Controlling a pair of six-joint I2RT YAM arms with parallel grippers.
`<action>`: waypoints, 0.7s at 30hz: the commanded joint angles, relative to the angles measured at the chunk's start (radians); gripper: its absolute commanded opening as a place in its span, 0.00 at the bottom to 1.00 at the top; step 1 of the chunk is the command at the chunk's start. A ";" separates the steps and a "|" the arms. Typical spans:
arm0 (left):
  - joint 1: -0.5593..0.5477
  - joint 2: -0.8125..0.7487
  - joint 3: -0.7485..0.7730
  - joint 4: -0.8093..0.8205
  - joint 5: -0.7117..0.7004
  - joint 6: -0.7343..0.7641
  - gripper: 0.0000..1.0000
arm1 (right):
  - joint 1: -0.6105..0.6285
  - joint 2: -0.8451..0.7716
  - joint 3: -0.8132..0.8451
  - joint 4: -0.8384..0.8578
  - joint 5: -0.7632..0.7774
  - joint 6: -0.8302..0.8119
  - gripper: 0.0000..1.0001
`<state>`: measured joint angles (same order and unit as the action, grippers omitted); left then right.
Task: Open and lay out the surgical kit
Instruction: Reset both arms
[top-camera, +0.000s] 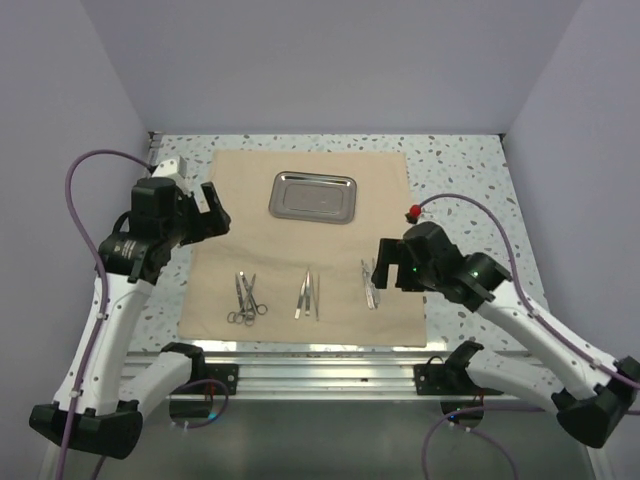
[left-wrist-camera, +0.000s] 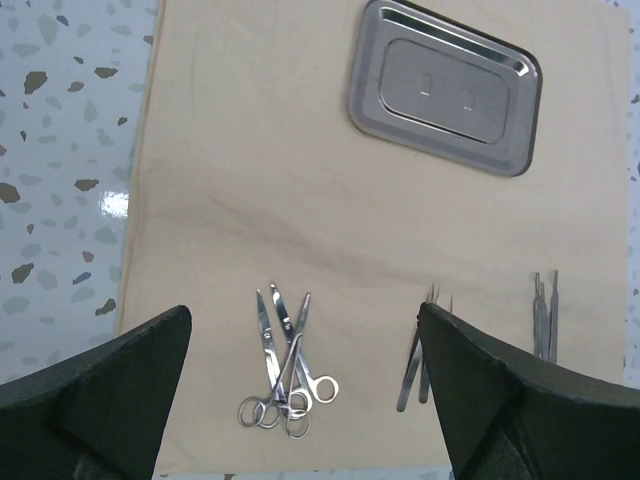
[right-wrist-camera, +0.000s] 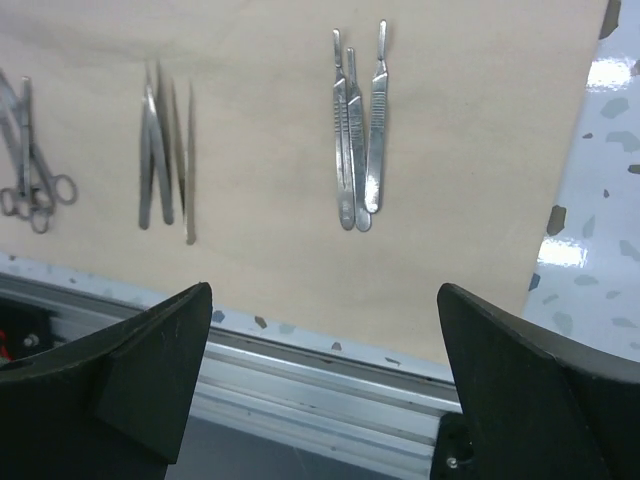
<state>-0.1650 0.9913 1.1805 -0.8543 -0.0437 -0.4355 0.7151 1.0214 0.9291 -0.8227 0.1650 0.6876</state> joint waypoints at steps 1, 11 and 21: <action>-0.004 -0.058 0.021 -0.054 0.063 0.007 0.99 | 0.006 -0.148 0.065 -0.130 0.007 -0.014 0.98; -0.008 -0.217 -0.018 -0.069 0.047 0.080 1.00 | 0.006 -0.547 0.200 -0.170 0.054 -0.028 0.98; -0.010 -0.221 0.028 -0.049 0.047 0.083 0.99 | 0.006 -0.626 0.283 -0.217 0.133 -0.042 0.98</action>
<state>-0.1692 0.7650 1.1698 -0.9119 -0.0040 -0.3740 0.7151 0.3977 1.1770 -1.0107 0.2478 0.6682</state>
